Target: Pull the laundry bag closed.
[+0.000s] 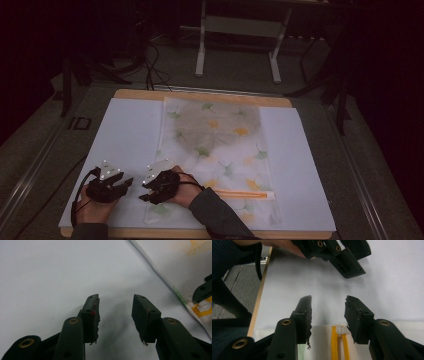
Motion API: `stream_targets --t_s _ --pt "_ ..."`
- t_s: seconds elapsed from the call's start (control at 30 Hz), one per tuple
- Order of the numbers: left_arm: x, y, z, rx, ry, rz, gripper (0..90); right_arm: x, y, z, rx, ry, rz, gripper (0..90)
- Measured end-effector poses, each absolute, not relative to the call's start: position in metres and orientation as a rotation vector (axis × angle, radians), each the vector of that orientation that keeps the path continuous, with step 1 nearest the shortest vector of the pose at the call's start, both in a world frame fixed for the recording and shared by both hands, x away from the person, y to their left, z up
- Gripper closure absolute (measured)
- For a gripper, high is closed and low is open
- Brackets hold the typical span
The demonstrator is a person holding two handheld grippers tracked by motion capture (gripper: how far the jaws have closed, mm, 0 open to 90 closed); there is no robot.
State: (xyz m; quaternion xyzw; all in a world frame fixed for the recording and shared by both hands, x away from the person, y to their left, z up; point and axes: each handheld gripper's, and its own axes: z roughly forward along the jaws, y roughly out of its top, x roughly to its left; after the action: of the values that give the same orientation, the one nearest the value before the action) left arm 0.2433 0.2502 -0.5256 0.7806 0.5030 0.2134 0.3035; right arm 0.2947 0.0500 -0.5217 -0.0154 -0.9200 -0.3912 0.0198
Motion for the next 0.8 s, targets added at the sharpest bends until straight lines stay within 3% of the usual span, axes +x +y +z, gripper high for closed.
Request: stream_targets --t_s 0.6,0.8 --pt "0.243 0.251 -0.526 2.067 1.336 0.569 57.2 0.301 0.04 -0.525 -0.016 -2.942 -1.096 68.7" --pt "0.243 0.251 -0.525 2.065 1.336 0.57 57.0 0.304 0.038 -0.524 -0.029 -2.942 -1.061 76.8"
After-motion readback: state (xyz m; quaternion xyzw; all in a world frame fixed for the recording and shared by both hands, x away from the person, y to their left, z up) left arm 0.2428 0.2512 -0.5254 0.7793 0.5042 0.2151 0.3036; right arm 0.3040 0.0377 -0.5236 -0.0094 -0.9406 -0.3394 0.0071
